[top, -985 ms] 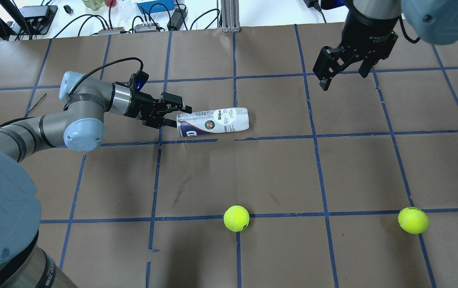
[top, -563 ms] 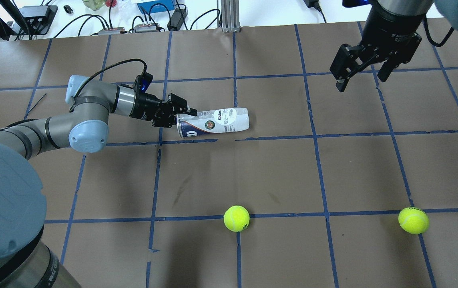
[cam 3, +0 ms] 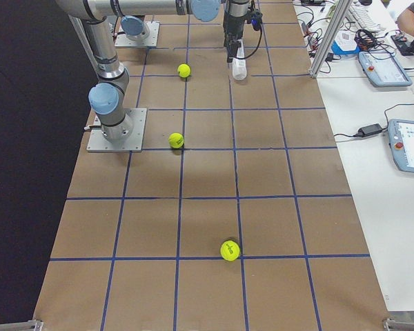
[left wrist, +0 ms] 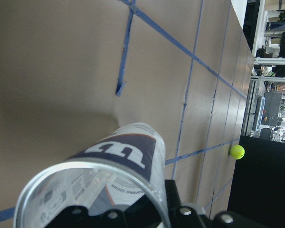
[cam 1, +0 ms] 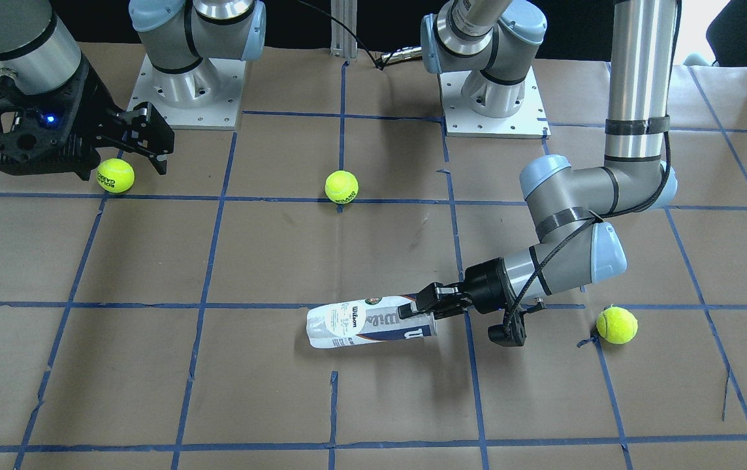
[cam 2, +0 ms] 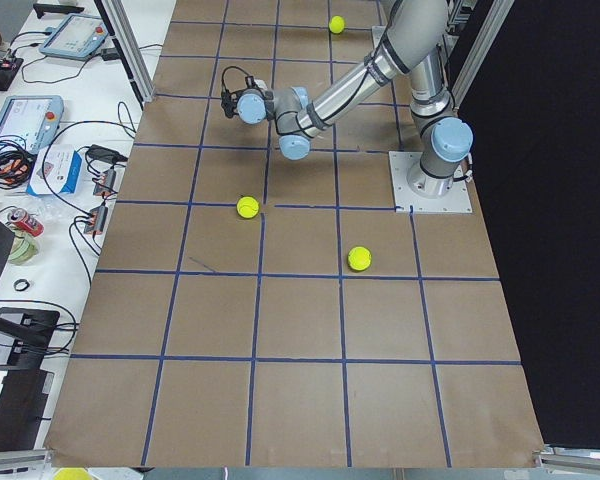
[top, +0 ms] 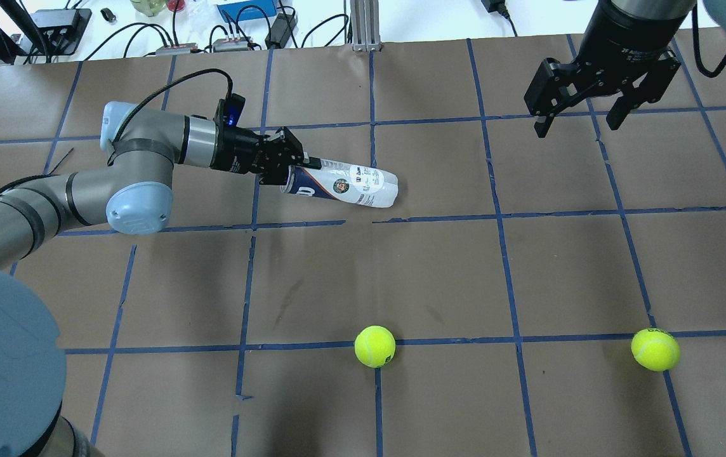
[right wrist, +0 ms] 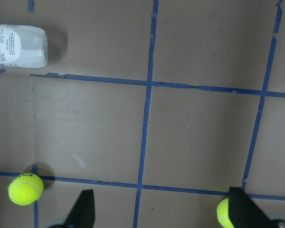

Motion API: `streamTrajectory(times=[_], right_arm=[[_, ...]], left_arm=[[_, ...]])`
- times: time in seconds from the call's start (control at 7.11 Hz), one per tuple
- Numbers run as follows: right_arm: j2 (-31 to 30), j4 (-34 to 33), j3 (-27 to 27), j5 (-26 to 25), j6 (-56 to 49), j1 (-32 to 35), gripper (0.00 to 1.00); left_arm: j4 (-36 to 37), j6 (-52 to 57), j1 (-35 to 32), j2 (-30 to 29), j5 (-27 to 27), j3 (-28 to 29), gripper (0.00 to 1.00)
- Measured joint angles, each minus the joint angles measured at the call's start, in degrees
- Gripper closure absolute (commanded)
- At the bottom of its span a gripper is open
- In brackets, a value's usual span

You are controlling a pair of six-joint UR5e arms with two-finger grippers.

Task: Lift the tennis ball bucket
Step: 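Lift the can with the left gripper and tilt it upright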

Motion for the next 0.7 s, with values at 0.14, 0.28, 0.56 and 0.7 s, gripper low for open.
streamTrajectory(times=[0.14,0.28,0.56,0.7], right_arm=[[0.1,0.0,0.1,0.0,0.0,0.0,0.00],[0.1,-0.1,0.2,0.0,0.0,0.0,0.00],[0.2,-0.1,0.2,0.0,0.0,0.0,0.00],[0.2,-0.1,0.2,0.0,0.0,0.0,0.00]], left_arm=[[0.0,-3.7,-0.5,2.2,0.0,1.2,0.90],[-0.3,-6.0,-0.8,4.2,1.1,2.9,0.97],[-2.4,-8.4,-2.3,6.6,13.6,9.8,0.98],[-6.7,-8.4,-4.7,6.6,22.8,15.3,0.98]])
